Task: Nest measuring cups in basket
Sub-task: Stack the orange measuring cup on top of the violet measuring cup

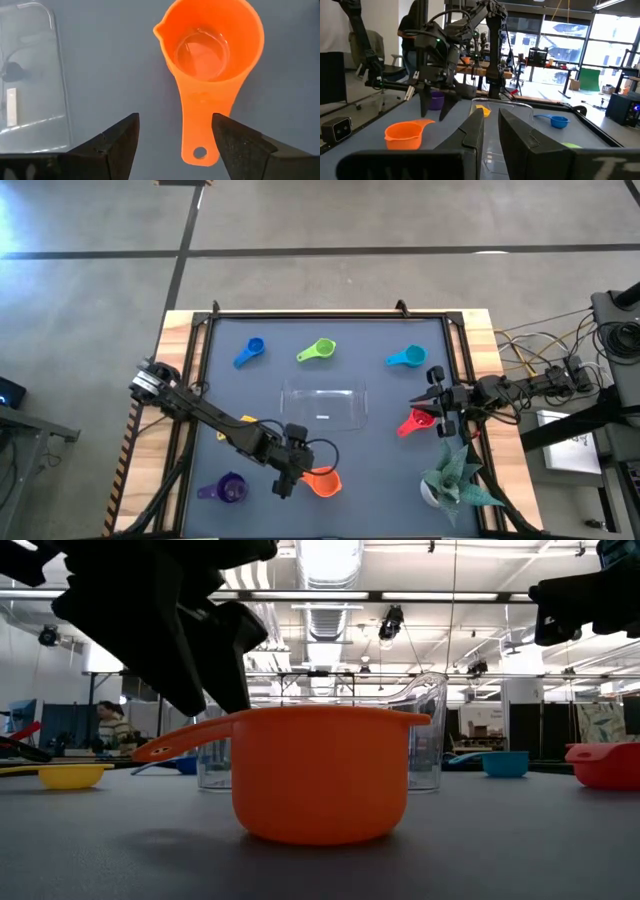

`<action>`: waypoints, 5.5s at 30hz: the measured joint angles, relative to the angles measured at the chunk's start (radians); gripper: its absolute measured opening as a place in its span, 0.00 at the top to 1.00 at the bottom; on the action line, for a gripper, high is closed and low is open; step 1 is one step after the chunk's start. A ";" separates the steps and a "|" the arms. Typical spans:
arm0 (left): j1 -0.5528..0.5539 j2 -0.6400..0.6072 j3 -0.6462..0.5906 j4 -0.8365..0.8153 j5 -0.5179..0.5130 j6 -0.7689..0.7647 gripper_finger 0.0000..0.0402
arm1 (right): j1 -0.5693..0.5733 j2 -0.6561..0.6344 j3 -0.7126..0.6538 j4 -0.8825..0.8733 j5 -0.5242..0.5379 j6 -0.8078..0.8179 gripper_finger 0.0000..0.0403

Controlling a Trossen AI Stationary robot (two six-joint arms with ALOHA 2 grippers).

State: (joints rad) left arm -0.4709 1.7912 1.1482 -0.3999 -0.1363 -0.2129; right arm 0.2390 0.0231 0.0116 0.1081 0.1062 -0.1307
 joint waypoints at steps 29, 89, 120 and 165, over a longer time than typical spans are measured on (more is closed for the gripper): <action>-0.018 0.084 -0.006 0.078 0.034 -0.033 0.71 | 0.000 0.000 0.000 0.000 0.000 0.000 0.88; 0.028 0.068 0.019 0.331 0.019 -0.136 0.39 | 0.000 0.000 0.000 0.000 0.000 0.000 0.88; 0.031 0.225 0.134 0.352 0.073 -0.130 0.43 | 0.000 0.000 0.000 -0.002 0.000 0.000 0.88; -0.311 -0.221 0.122 -0.544 -0.065 -0.487 1.00 | 0.000 0.000 0.000 0.000 0.000 0.000 0.88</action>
State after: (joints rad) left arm -0.7823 1.5705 1.2698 -0.9436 -0.2010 -0.6996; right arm 0.2394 0.0231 0.0116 0.1081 0.1062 -0.1307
